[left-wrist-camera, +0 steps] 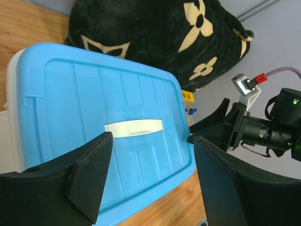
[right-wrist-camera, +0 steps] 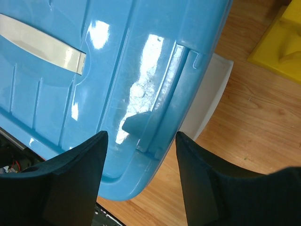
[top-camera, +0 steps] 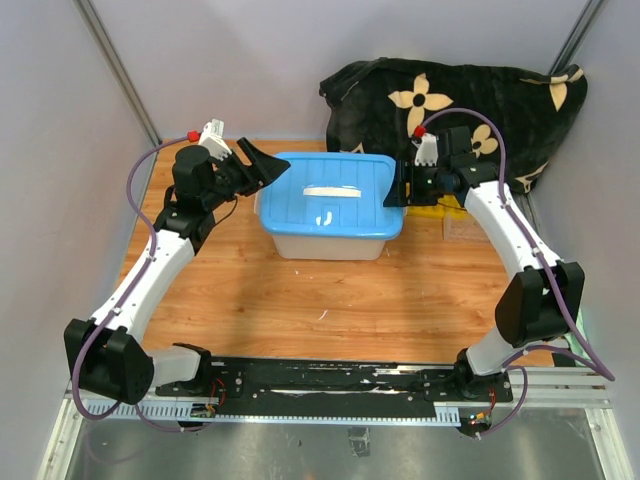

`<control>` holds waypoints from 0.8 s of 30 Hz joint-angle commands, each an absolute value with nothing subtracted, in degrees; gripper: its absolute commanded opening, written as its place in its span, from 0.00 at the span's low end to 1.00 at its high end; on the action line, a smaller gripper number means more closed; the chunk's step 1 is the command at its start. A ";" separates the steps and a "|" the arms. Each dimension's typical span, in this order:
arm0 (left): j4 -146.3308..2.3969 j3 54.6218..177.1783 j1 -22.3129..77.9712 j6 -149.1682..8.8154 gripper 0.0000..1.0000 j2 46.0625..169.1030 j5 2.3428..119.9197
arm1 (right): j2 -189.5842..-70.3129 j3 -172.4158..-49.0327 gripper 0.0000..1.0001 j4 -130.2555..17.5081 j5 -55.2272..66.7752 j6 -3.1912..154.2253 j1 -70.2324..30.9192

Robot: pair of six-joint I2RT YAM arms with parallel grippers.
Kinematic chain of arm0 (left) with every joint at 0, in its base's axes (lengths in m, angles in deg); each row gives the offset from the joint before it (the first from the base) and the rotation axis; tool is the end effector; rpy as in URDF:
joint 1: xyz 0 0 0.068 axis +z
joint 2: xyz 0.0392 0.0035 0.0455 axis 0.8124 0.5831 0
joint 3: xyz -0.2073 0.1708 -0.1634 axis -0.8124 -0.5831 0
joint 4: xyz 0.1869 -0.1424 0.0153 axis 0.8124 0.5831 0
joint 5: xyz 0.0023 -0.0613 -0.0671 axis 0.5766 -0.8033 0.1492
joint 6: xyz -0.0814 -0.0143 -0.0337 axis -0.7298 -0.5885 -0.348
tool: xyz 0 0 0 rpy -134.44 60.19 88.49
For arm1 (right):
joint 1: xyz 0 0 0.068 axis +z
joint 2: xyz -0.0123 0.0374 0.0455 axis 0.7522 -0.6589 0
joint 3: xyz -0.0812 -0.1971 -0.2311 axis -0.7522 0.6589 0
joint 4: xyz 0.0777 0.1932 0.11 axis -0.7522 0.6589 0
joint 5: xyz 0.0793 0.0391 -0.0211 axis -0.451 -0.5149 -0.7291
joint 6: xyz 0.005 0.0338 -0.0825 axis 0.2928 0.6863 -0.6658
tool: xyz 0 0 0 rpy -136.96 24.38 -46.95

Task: Organize the chemistry lab equipment
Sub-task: Close the lid of the storage box.

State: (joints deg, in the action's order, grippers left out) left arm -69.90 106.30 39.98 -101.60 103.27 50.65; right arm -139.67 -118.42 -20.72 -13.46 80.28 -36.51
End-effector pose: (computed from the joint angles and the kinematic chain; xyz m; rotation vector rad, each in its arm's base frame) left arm 0.2763 -0.0971 0.4089 -0.1977 1.8103 -1.0067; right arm 0.3364 0.1101 0.3514 -0.2530 2.3380 0.7533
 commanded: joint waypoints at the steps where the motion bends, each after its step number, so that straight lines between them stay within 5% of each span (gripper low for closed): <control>1: -70.89 106.75 39.57 -100.56 0.73 103.77 49.74 | -140.58 -121.09 0.61 -21.16 -12.42 79.12 -35.30; 24: -73.47 105.43 38.33 -101.03 0.72 106.69 47.53 | -143.89 -125.12 0.61 -24.48 -11.34 78.72 -33.65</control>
